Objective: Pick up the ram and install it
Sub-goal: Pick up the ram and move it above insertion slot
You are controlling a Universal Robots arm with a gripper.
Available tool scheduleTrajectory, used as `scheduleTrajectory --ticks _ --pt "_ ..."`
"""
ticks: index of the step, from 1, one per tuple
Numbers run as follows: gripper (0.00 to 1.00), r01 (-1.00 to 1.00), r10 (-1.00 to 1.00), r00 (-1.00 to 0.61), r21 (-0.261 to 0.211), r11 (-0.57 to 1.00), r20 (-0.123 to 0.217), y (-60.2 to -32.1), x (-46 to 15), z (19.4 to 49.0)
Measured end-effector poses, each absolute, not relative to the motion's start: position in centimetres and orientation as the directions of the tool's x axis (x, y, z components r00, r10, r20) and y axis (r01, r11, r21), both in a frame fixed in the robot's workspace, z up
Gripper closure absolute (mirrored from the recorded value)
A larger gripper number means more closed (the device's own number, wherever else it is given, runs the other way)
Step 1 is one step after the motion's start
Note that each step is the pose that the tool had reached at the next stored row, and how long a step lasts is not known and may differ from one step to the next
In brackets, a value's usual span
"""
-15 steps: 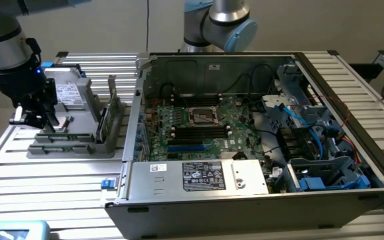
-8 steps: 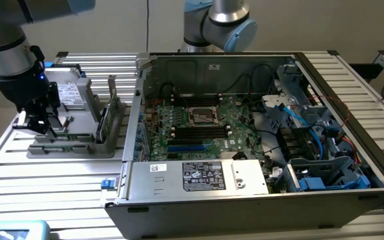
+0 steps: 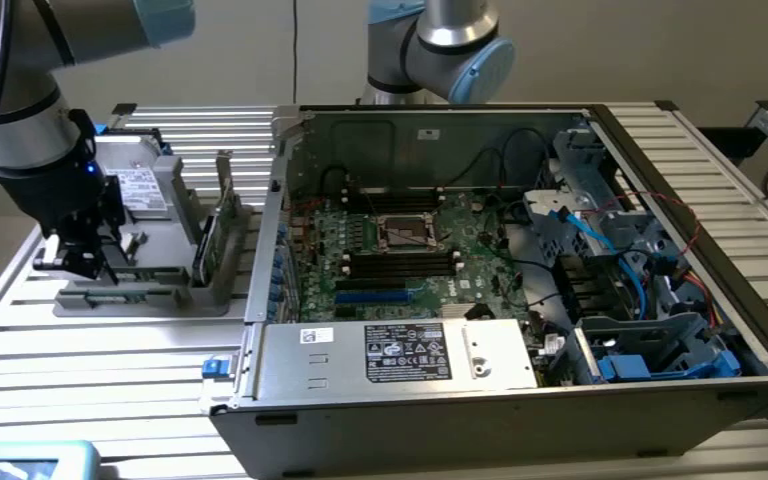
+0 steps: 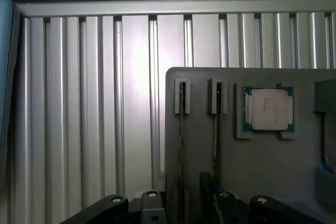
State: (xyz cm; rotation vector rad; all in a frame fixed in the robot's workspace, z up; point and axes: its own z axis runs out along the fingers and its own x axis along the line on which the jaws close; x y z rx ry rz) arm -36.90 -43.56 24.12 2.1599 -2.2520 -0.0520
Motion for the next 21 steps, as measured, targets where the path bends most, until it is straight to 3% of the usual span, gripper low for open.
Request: scheduleTrajectory --ticks 9,21 --pt "0.62 -0.999 -0.999 -0.041 0.031 0.042 0.015 -43.5 -36.9 23.2" --pt "0.62 -0.999 -0.999 -0.042 0.013 0.042 0.017 -43.4 -36.9 21.4"
